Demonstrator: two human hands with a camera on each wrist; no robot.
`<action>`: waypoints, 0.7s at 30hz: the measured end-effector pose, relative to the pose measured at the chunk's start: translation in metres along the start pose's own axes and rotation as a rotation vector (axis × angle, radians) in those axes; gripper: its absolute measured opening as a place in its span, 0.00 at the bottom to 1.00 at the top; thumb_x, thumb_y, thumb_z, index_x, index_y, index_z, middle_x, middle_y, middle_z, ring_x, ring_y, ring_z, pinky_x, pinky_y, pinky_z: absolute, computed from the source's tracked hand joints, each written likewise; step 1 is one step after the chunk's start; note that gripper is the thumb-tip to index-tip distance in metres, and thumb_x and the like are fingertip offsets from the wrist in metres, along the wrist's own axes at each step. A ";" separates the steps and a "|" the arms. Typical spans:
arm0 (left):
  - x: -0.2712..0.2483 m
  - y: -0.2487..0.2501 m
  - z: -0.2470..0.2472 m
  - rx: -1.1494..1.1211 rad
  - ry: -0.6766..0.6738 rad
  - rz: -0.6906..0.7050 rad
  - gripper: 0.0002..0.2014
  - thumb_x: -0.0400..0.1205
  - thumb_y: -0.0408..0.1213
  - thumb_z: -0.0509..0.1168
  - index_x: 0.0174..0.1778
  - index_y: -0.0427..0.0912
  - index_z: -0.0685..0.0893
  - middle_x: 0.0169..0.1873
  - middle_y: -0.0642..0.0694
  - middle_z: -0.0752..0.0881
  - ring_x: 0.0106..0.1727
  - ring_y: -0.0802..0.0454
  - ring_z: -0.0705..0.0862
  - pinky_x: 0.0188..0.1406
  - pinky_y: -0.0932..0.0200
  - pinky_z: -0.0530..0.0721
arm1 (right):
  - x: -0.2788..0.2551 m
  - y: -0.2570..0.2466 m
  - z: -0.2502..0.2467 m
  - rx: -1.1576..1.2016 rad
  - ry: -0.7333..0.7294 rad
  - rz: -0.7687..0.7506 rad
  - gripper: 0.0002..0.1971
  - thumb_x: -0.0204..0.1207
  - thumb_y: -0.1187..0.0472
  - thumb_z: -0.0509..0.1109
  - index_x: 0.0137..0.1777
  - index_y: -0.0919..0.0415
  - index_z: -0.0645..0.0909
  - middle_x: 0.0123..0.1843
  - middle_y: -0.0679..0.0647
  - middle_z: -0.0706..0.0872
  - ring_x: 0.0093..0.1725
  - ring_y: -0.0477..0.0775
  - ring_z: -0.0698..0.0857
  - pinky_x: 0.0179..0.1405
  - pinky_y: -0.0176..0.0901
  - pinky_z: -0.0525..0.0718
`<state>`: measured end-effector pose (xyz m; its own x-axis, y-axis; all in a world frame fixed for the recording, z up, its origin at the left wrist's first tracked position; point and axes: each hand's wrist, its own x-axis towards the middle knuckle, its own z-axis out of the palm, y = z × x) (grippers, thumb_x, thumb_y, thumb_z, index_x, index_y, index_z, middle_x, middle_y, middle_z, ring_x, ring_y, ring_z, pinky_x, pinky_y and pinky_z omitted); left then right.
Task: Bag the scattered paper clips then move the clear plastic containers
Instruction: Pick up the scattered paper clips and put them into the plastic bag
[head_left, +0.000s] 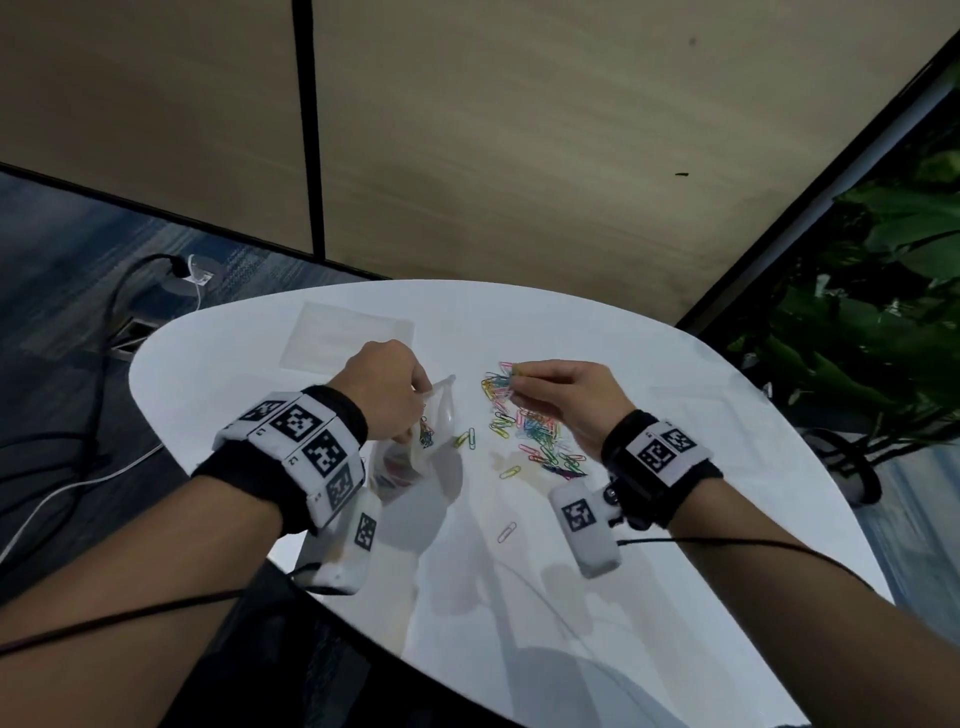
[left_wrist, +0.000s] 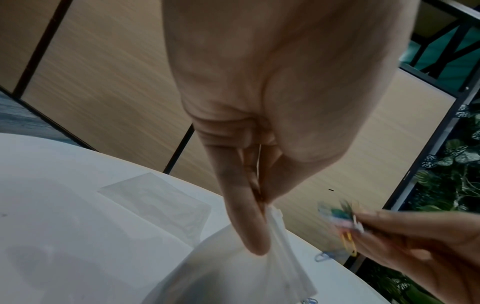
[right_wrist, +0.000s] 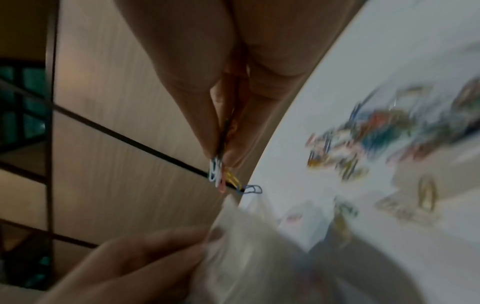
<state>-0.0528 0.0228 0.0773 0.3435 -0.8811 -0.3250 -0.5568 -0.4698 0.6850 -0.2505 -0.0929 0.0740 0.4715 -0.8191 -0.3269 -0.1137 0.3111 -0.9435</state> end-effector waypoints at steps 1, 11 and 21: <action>0.000 0.001 0.001 -0.010 0.000 0.004 0.11 0.83 0.29 0.64 0.50 0.41 0.93 0.34 0.42 0.93 0.32 0.48 0.93 0.47 0.49 0.94 | -0.008 -0.001 0.011 0.051 -0.047 0.024 0.09 0.70 0.78 0.75 0.51 0.76 0.86 0.44 0.64 0.90 0.41 0.55 0.91 0.46 0.38 0.90; -0.006 0.005 0.002 -0.120 -0.006 -0.018 0.10 0.83 0.25 0.65 0.52 0.36 0.91 0.39 0.39 0.93 0.32 0.47 0.94 0.46 0.47 0.94 | -0.012 0.031 0.067 -0.624 -0.020 -0.191 0.06 0.65 0.69 0.82 0.42 0.63 0.91 0.34 0.50 0.90 0.29 0.38 0.85 0.32 0.26 0.81; -0.009 0.003 -0.004 -0.095 -0.003 -0.006 0.14 0.85 0.24 0.60 0.58 0.35 0.90 0.35 0.45 0.89 0.34 0.47 0.94 0.44 0.51 0.94 | -0.002 0.028 0.079 -1.081 -0.120 -0.387 0.09 0.66 0.62 0.80 0.47 0.59 0.92 0.42 0.53 0.93 0.40 0.49 0.88 0.42 0.33 0.82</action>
<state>-0.0543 0.0298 0.0852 0.3439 -0.8786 -0.3312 -0.4802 -0.4677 0.7421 -0.1859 -0.0446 0.0520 0.7116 -0.7005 -0.0528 -0.6057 -0.5737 -0.5515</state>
